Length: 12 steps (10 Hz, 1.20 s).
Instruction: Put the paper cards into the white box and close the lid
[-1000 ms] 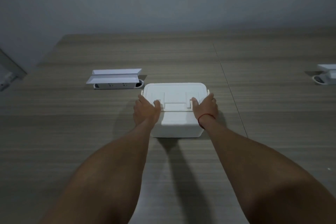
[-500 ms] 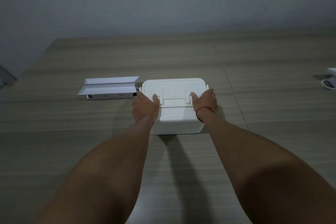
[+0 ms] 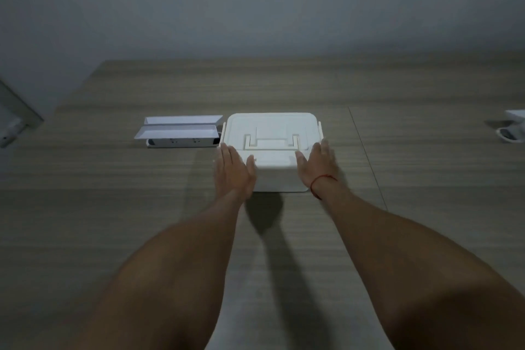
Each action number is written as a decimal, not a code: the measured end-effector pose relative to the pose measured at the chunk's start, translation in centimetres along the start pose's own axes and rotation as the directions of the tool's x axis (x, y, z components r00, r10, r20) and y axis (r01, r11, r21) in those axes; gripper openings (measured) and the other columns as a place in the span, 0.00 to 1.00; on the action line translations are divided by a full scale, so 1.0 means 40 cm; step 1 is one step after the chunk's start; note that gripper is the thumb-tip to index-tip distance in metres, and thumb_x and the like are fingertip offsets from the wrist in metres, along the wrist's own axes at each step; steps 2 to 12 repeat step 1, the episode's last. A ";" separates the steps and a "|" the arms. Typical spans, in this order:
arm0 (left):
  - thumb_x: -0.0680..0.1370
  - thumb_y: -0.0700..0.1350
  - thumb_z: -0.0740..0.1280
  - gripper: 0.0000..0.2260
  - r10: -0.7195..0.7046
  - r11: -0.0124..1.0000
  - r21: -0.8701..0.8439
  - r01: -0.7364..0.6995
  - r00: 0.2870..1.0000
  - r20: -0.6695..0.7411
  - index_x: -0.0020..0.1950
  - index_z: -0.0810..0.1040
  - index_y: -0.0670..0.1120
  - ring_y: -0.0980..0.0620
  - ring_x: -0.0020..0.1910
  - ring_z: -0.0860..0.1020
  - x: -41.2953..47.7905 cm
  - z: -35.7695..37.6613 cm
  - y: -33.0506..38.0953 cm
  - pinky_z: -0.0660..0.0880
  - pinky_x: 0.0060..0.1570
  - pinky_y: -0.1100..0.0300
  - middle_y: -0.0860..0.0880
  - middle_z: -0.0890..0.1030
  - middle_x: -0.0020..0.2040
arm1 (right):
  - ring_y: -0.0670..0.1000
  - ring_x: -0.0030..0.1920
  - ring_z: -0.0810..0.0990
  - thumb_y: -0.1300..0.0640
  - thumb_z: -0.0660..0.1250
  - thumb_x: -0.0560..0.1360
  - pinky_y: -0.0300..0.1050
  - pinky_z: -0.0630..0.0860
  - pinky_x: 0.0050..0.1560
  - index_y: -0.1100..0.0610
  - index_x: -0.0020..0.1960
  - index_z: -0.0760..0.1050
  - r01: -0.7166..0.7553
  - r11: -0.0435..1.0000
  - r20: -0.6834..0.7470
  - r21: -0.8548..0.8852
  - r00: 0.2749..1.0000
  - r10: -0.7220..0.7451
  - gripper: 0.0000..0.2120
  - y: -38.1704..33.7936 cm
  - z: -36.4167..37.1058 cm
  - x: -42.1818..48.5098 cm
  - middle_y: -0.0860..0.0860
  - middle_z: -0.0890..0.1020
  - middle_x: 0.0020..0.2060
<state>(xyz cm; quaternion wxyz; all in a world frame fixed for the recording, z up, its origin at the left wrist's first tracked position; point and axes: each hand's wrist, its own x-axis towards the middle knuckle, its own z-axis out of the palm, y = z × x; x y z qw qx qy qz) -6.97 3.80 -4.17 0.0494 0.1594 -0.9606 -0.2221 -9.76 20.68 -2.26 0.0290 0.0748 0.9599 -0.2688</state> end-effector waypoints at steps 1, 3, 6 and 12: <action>0.83 0.53 0.50 0.29 0.067 0.997 -0.046 -0.067 0.998 0.004 0.79 0.52 0.38 0.46 0.80 0.49 -0.092 0.005 -0.009 0.50 0.78 0.50 0.42 0.51 0.81 | 0.54 0.79 0.51 0.47 0.53 0.81 0.50 0.54 0.77 0.61 0.77 0.55 0.134 0.991 0.017 -0.022 0.991 -0.133 0.29 0.031 -0.002 -0.089 0.54 0.52 0.79; 0.83 0.53 0.50 0.29 0.067 0.997 -0.046 -0.067 0.998 0.004 0.79 0.52 0.38 0.46 0.80 0.49 -0.092 0.005 -0.009 0.50 0.78 0.50 0.42 0.51 0.81 | 0.54 0.79 0.51 0.47 0.53 0.81 0.50 0.54 0.77 0.61 0.77 0.55 0.134 0.991 0.017 -0.022 0.991 -0.133 0.29 0.031 -0.002 -0.089 0.54 0.52 0.79; 0.83 0.53 0.50 0.29 0.067 0.997 -0.046 -0.067 0.998 0.004 0.79 0.52 0.38 0.46 0.80 0.49 -0.092 0.005 -0.009 0.50 0.78 0.50 0.42 0.51 0.81 | 0.54 0.79 0.51 0.47 0.53 0.81 0.50 0.54 0.77 0.61 0.77 0.55 0.134 0.991 0.017 -0.022 0.991 -0.133 0.29 0.031 -0.002 -0.089 0.54 0.52 0.79; 0.83 0.53 0.50 0.29 0.067 0.997 -0.046 -0.067 0.998 0.004 0.79 0.52 0.38 0.46 0.80 0.49 -0.092 0.005 -0.009 0.50 0.78 0.50 0.42 0.51 0.81 | 0.54 0.79 0.51 0.47 0.53 0.81 0.50 0.54 0.77 0.61 0.77 0.55 0.134 0.991 0.017 -0.022 0.991 -0.133 0.29 0.031 -0.002 -0.089 0.54 0.52 0.79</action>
